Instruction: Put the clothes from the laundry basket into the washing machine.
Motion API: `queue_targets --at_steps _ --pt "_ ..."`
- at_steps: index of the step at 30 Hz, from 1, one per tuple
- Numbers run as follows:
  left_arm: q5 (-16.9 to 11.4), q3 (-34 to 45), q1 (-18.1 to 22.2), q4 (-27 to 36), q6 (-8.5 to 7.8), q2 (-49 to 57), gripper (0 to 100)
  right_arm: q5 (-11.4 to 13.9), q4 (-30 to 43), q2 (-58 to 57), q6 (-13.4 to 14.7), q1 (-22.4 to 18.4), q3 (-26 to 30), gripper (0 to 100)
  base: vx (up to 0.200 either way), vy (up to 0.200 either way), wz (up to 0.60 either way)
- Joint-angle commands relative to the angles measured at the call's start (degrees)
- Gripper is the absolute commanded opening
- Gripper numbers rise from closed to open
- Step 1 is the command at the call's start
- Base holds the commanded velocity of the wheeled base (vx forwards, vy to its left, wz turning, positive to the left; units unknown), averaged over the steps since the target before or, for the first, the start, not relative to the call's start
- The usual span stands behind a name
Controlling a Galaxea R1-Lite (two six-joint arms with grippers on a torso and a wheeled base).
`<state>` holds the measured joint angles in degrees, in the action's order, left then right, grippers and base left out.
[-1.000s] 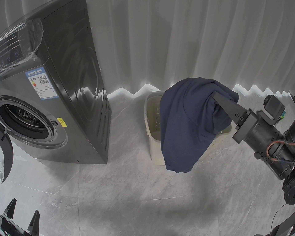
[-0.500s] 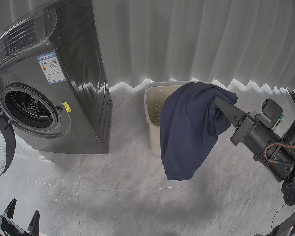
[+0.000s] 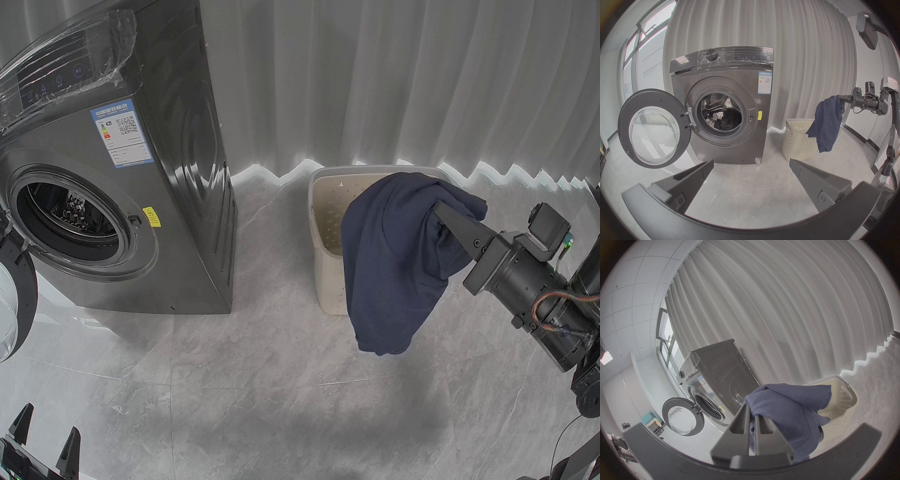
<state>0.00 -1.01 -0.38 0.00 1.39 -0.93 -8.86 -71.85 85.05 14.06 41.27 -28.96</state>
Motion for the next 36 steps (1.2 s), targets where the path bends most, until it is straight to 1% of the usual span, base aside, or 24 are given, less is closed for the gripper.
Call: queue_targets --at_steps 1,9,19,36 --pt "0.00 0.92 0.03 0.00 0.02 0.31 100 0.16 -0.31 0.11 0.01 0.13 0.14 0 0.000 0.200 0.00" --pt "0.00 0.92 0.03 0.00 0.02 0.31 100 0.60 -0.48 0.20 0.01 0.13 0.31 0 0.000 0.200 0.00" --pt "0.00 0.92 0.03 0.00 0.28 0.31 100 0.60 -0.57 0.20 0.01 0.13 0.31 0 0.000 0.200 0.00" --pt "0.00 0.92 0.03 0.00 0.28 0.31 100 0.78 -0.66 -0.15 0.01 0.13 0.05 0 0.000 0.200 0.00"
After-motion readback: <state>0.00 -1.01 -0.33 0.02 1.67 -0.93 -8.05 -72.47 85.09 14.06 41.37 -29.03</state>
